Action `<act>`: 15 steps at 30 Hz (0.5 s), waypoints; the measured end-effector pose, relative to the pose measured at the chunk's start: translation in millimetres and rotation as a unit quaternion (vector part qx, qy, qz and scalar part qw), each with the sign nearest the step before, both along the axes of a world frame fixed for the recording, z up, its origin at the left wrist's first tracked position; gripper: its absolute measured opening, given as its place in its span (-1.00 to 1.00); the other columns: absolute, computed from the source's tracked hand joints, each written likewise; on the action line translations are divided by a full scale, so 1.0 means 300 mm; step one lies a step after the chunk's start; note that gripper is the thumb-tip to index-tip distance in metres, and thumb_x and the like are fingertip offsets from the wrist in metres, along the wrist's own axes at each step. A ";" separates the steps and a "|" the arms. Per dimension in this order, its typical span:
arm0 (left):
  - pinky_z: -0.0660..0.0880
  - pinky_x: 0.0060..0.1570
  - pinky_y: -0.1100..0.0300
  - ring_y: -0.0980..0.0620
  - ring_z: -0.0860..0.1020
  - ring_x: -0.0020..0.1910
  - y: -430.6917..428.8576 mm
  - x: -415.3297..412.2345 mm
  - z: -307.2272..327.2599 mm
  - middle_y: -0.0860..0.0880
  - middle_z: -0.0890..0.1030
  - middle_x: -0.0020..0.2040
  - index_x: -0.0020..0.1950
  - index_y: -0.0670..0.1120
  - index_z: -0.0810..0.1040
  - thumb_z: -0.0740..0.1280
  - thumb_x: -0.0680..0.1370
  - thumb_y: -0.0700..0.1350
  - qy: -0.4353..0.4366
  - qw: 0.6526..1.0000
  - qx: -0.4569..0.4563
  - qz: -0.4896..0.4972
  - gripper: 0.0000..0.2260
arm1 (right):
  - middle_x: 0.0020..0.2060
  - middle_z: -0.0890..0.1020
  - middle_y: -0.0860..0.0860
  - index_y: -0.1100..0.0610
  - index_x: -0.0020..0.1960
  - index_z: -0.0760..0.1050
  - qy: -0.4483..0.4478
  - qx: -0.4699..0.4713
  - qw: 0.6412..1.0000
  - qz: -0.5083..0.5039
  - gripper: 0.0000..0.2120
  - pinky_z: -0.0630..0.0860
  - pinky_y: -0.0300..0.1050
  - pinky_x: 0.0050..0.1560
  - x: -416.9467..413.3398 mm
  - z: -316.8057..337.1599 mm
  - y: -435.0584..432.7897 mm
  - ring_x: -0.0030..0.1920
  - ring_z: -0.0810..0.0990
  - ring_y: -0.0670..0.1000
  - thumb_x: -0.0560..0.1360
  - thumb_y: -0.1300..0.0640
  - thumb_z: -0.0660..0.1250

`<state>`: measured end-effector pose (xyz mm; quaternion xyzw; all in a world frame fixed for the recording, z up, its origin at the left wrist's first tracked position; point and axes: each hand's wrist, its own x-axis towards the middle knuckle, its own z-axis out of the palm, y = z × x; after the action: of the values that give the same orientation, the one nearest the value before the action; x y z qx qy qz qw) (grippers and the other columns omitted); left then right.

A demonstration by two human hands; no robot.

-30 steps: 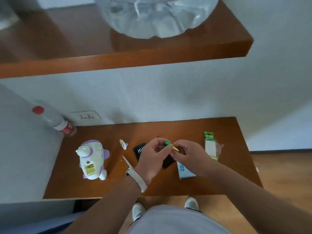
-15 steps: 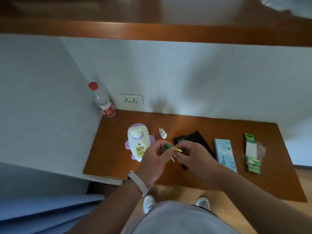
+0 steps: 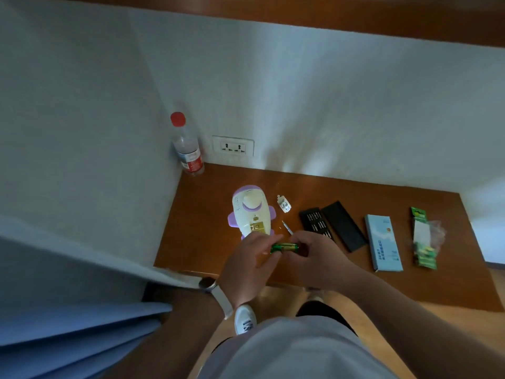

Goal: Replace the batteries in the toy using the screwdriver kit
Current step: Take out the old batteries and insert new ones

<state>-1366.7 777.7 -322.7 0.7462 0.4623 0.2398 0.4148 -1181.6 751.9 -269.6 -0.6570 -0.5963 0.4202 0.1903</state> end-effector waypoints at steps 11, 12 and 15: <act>0.42 -0.09 0.38 0.11 0.49 0.08 0.023 0.014 0.035 0.03 0.62 0.02 0.11 -0.04 0.62 0.43 0.52 -0.06 0.035 0.994 0.103 0.017 -0.81 | -0.29 0.59 0.00 -0.01 -0.12 0.57 0.020 0.003 1.000 -0.007 -0.95 0.43 -0.19 -0.30 0.007 0.013 0.030 -0.35 0.47 -0.14 0.51 0.05 0.39; 0.42 -0.08 0.38 0.12 0.51 0.06 0.020 0.011 0.038 0.08 0.60 0.01 0.11 -0.01 0.60 0.41 0.54 -0.05 0.020 0.998 0.058 0.035 -0.83 | -0.28 0.59 0.00 -0.01 -0.12 0.57 0.034 0.003 0.999 -0.015 -0.96 0.43 -0.20 -0.30 0.006 0.016 0.033 -0.34 0.48 -0.12 0.52 0.07 0.38; 0.43 -0.14 0.48 0.23 0.54 0.02 0.019 -0.003 0.053 0.24 0.56 -0.05 0.06 0.12 0.52 0.44 0.56 -0.08 -0.030 0.995 -0.038 0.092 -0.84 | -0.24 0.61 -0.04 -0.08 -0.10 0.55 0.073 -0.022 0.996 -0.047 -0.93 0.50 -0.25 -0.27 0.011 0.030 0.047 -0.28 0.56 -0.08 0.53 0.09 0.37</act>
<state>-1367.5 783.3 -306.9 0.6771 0.5248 0.2812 0.4323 -1178.4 766.0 -260.5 -0.6561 -0.5398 0.4706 0.2383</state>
